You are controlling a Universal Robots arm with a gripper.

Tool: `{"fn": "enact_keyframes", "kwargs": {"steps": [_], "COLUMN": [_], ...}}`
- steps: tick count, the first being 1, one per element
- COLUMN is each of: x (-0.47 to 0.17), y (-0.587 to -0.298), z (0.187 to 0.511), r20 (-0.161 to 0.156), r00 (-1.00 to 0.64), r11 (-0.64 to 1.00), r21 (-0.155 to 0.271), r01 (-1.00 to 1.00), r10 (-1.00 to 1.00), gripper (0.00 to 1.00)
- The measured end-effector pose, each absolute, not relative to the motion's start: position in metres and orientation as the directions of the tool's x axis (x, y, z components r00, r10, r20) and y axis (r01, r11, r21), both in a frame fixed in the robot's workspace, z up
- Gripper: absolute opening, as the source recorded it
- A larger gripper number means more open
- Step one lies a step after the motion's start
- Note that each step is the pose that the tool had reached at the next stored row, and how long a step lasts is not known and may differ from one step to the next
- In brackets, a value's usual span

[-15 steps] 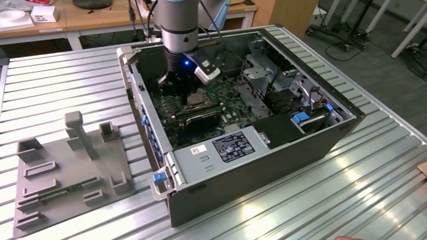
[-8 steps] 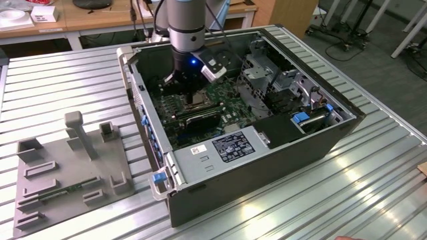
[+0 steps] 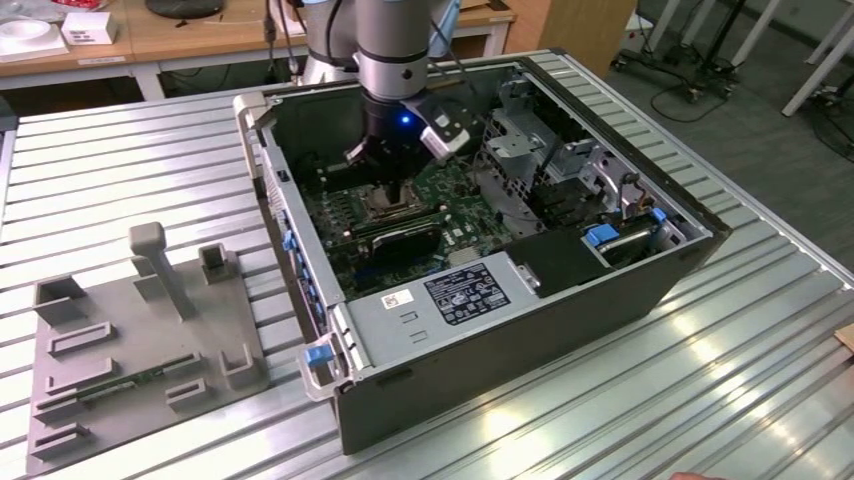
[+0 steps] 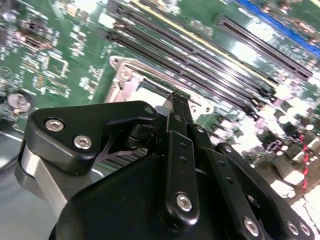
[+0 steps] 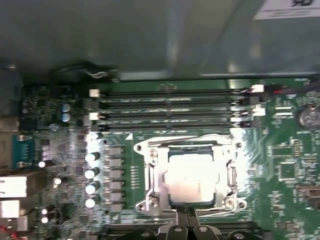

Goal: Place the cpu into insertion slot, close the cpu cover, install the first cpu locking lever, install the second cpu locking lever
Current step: 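Install the second cpu locking lever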

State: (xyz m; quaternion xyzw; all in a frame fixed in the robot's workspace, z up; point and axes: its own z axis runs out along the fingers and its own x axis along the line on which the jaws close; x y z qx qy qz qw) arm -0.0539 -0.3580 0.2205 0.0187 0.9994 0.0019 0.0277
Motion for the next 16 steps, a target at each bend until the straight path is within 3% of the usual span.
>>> {"fn": "enact_keyframes", "kwargs": {"steps": [16], "x": [-0.048], "y": [-0.342], "z": [0.220], "r20": [-0.055], "r00": [-0.998], "r11": [0.999], "r21": [0.005], "r01": [0.037], "r10": [0.038], "gripper": [0.11]}}
